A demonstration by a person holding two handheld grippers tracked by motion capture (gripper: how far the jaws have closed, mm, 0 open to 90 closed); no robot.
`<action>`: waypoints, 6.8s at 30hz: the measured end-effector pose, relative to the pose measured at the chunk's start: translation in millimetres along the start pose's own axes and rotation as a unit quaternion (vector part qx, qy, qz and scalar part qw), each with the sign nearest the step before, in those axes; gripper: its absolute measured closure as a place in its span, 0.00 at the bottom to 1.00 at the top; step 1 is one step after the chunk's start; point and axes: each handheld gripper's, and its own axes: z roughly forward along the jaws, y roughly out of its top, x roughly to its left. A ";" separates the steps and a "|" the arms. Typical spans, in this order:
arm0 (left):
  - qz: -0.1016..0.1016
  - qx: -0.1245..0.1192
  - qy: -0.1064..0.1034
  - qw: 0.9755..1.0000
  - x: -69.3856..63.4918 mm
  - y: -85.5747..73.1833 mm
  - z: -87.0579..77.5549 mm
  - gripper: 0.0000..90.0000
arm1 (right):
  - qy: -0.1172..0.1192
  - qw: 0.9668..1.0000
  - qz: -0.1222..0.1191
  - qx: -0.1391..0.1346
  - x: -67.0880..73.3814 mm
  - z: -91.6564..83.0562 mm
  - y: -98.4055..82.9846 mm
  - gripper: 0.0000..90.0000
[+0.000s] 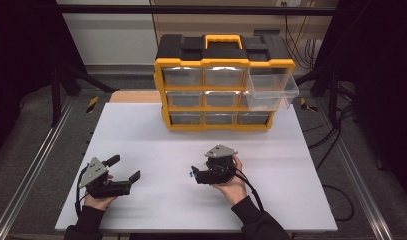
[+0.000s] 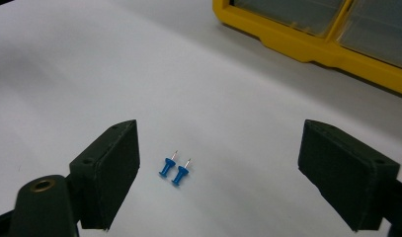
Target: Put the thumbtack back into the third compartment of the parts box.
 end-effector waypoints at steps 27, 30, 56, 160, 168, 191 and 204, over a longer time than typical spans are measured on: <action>0.001 0.000 -0.001 1.000 -0.5 0.2 0.1 0.03 | -0.002 0.998 -0.005 0.058 11.7 32.5 -16.3 0.47; -0.001 0.000 -0.001 1.000 -0.4 0.1 -0.2 0.03 | -0.003 0.998 -0.002 0.062 12.5 34.3 -17.4 0.52; 0.000 -0.001 0.000 1.000 0.5 0.2 -0.5 0.03 | 0.015 0.997 -0.002 0.075 15.9 39.8 -19.0 0.80; -0.002 0.001 0.001 1.000 0.2 -0.3 0.6 0.03 | 0.021 0.997 0.014 -0.076 -55.6 -91.3 44.6 0.95; 0.000 0.001 0.002 1.000 0.6 -0.3 0.4 0.03 | 0.019 0.995 0.016 -0.092 -60.4 -102.9 49.1 0.95; 0.002 0.000 0.003 1.000 0.0 0.6 -0.5 0.03 | -0.005 0.991 0.025 -0.133 -77.4 -139.3 73.0 0.95; 0.001 0.000 0.002 1.000 0.3 0.5 -0.4 0.03 | -0.025 0.988 0.025 -0.148 -87.8 -162.7 89.5 0.95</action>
